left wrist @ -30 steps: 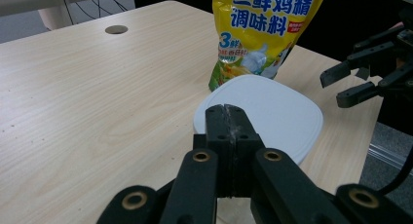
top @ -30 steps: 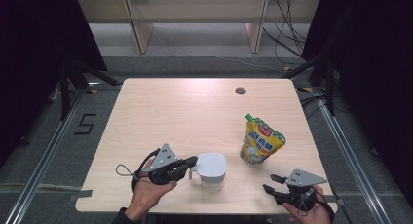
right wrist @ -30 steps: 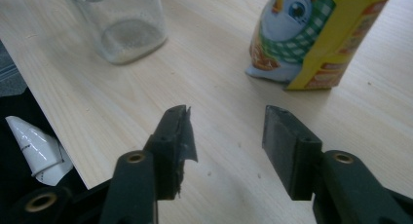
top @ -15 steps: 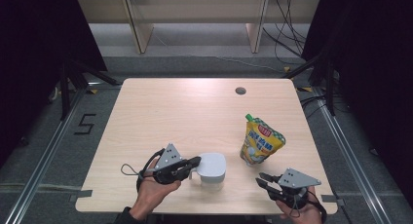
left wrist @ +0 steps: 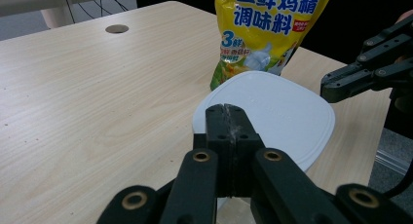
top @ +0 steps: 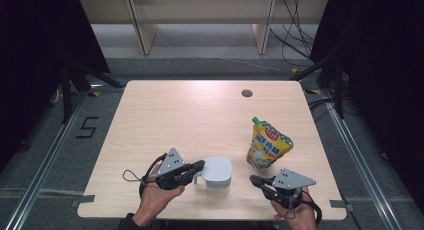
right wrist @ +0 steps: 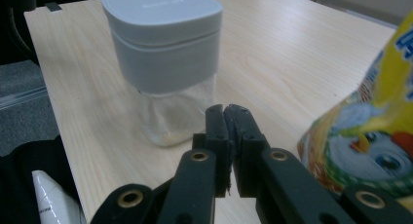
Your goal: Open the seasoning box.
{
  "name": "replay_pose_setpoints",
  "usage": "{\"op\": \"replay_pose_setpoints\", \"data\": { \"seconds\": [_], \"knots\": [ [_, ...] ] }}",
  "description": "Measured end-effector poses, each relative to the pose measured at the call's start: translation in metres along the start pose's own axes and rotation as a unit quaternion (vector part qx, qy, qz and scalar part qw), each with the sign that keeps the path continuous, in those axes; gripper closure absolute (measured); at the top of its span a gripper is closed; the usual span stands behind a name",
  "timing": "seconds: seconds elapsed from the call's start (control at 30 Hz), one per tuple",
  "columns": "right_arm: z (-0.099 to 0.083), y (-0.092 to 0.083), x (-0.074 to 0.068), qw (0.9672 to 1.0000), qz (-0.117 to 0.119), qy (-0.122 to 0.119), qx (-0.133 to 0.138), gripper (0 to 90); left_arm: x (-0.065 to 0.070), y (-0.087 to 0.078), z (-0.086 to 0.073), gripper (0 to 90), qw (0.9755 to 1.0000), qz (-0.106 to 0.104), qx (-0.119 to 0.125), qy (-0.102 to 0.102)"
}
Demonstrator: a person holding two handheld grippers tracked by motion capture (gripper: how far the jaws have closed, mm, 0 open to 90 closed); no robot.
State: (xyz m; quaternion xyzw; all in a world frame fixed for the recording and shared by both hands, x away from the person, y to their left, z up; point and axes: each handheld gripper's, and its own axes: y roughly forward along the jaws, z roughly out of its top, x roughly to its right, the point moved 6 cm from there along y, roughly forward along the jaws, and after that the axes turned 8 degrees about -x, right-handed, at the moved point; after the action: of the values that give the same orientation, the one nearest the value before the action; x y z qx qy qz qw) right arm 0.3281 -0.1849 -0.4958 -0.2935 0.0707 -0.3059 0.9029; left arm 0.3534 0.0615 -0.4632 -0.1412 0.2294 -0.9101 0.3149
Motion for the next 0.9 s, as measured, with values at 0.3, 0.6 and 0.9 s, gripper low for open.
{"op": "replay_pose_setpoints", "data": {
  "seconds": [0.3,0.6,0.9],
  "knots": [
    [0.017,0.01,-0.008,0.9998,0.0,-0.008,0.02,90.0,0.002,0.0,0.0,89.1,1.0,0.008,-0.001,0.003],
    [0.022,0.015,-0.009,0.9998,0.005,-0.015,0.015,90.0,-0.003,-0.003,-0.004,89.2,0.9999,0.005,0.008,-0.003],
    [0.032,0.021,-0.014,0.9993,0.017,-0.028,0.018,90.0,-0.003,-0.003,-0.005,89.2,0.9999,0.0,0.012,-0.012]
  ]
}}
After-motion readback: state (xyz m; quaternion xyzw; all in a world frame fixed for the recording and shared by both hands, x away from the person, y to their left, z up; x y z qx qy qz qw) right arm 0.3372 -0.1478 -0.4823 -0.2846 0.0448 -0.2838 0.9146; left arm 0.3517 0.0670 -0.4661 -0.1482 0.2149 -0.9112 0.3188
